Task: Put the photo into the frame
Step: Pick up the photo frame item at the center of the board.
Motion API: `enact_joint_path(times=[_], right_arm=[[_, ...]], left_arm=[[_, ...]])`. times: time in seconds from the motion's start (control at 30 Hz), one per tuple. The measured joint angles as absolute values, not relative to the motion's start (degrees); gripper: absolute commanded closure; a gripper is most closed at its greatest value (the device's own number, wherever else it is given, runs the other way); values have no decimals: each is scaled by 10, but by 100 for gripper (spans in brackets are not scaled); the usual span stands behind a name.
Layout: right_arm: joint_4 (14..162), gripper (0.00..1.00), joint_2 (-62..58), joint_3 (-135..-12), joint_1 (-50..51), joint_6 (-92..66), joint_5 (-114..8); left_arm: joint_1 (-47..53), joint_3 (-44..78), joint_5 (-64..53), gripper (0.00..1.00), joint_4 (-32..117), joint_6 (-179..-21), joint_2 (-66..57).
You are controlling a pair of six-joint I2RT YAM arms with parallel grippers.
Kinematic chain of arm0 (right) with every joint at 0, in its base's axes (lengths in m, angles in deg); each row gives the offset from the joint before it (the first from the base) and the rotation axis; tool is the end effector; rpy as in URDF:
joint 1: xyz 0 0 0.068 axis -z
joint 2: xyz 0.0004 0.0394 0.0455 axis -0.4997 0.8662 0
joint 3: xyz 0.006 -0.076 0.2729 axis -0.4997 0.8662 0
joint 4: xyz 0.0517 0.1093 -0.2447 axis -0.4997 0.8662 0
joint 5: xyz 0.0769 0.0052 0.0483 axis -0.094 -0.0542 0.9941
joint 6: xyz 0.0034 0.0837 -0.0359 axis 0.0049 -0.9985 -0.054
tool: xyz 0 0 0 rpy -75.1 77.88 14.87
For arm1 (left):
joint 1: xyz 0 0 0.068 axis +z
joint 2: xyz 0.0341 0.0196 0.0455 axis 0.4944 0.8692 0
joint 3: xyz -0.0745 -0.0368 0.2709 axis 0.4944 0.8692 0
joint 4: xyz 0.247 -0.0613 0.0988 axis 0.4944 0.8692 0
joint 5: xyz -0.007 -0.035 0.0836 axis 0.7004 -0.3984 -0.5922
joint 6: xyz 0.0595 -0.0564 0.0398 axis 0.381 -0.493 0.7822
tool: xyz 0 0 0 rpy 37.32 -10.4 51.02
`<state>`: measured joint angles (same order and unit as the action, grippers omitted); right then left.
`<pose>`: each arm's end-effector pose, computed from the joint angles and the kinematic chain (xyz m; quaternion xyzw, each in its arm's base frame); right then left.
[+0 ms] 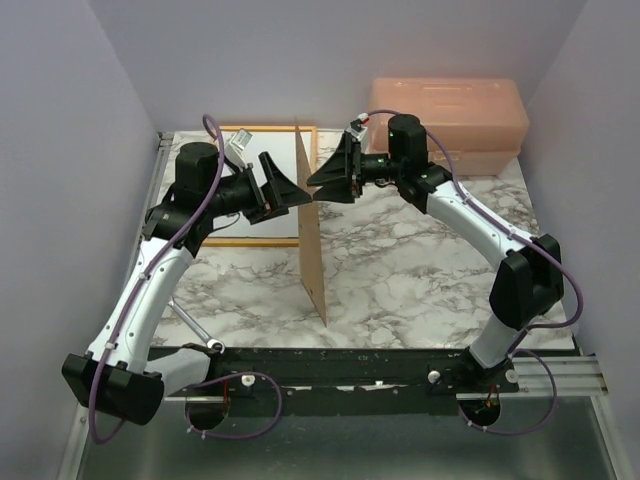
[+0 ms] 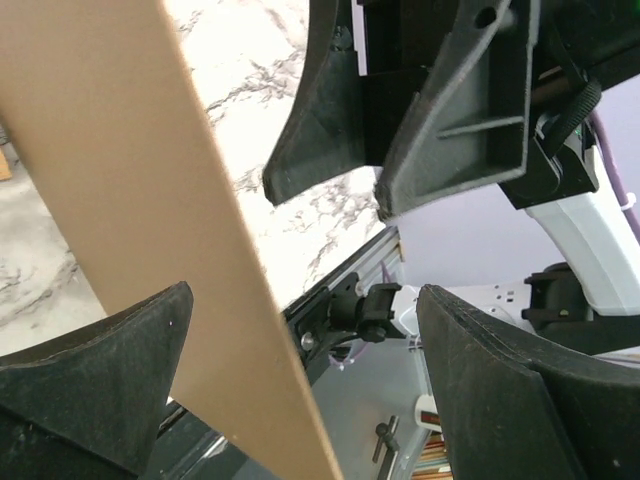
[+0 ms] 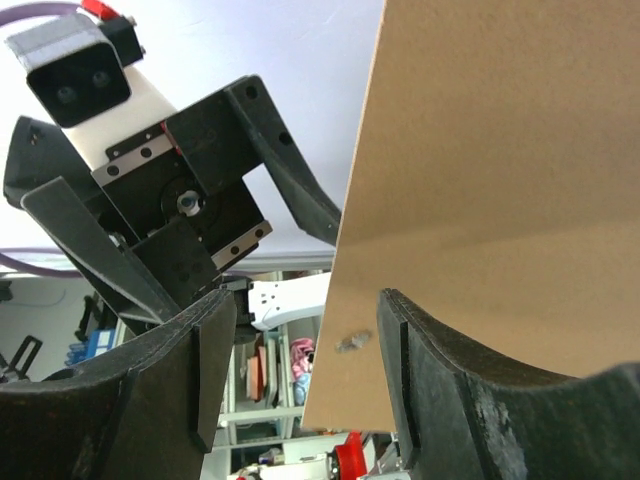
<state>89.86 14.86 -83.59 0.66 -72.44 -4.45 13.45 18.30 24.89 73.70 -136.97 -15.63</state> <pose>0.3492 0.2735 0.3586 -0.0489 0.7550 0.6479 0.0884 0.2531 -0.1267 0.3960 -0.0398 0.8054 -0.5124 0.2951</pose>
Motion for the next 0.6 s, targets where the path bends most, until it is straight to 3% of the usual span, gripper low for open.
enact_joint_path(times=[0.17,0.33,0.4,0.6], right_arm=[[842,35,149,-813,7,-766,-29],[865,35,149,-813,12,-743,-39],[901,35,149,-813,18,-717,-52],[1025,36,149,-819,39,-627,-103]], left_arm=[[134,145,242,8,791,-1330,-110],[136,131,230,22,832,-1303,-83],[136,126,224,30,844,-1295,-76],[136,126,180,74,882,-1265,-65]])
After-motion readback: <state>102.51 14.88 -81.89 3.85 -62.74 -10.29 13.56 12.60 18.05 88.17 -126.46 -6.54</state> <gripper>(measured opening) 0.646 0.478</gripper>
